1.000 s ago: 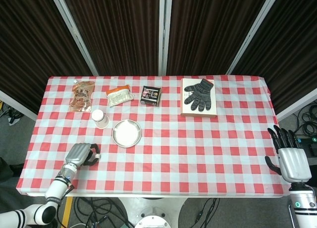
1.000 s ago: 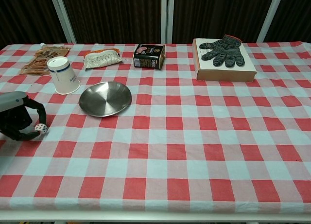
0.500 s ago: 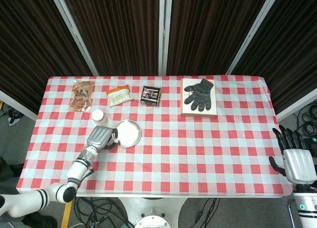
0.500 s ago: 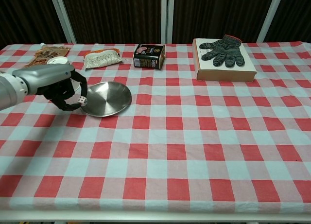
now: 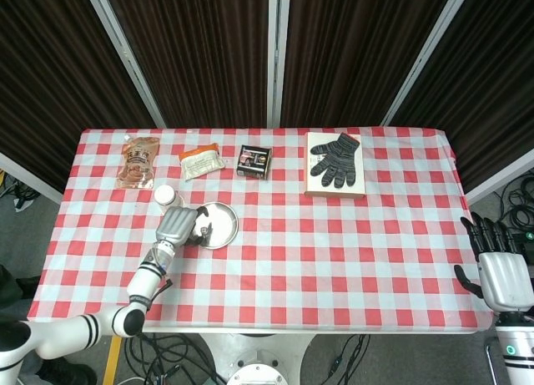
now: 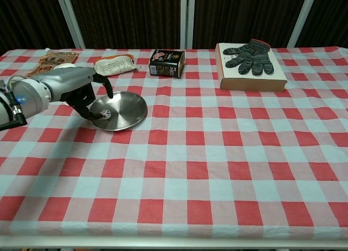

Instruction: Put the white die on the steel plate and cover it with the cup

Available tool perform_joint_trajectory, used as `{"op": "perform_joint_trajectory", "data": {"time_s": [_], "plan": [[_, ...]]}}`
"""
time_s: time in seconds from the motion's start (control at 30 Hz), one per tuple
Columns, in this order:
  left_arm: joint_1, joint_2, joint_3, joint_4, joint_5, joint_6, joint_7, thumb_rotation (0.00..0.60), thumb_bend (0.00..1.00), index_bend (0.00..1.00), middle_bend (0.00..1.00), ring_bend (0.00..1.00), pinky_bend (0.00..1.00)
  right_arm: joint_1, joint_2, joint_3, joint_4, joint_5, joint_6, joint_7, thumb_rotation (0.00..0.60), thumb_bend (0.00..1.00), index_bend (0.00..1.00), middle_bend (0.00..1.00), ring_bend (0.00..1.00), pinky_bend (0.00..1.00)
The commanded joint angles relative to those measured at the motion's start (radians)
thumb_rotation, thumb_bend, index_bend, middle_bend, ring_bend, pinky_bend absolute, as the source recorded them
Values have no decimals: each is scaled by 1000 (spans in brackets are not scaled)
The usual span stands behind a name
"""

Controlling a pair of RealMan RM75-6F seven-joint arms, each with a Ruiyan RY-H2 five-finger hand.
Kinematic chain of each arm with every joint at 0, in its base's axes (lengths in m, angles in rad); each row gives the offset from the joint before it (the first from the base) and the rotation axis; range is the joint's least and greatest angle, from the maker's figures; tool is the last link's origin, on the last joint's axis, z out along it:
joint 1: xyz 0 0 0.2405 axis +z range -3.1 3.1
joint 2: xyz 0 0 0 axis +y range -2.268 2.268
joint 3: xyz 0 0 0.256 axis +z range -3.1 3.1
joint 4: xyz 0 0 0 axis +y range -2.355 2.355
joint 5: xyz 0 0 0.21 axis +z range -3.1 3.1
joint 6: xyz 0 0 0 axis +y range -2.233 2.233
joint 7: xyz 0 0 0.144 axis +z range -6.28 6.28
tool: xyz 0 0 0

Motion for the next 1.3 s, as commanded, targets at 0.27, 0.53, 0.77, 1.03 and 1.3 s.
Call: {"op": "perform_joint_trajectory", "data": {"time_s": [0.27,0.53,0.77,1.03,1.3], "plan": [[143,196,14,-144,96,197,-125,600,245,296,692,686,874,-1,12,3,-12,-8,10,-5,600,233,0,0,0,18],[166,239,-34,-52,22,125,-275,600,134,270,314,272,464,4,3,0,-12,-21,5,-9,600,233,0,0,0,24],[101,185,-87,108,11,-119,-550,600,120,217,202,164,302,1,9,-5,-19,-26,8,-16,600,233,0,0,0,24],[35,79,-113,308,10,-237,-663,600,120,216,202,165,301,-7,14,-6,-30,-17,14,-27,600,233,0,0,0,24],[-1,58,-134,374,16,-336,-754,600,119,225,213,165,301,-1,12,-5,-37,-12,2,-39,600,233,0,0,0,24]]}}
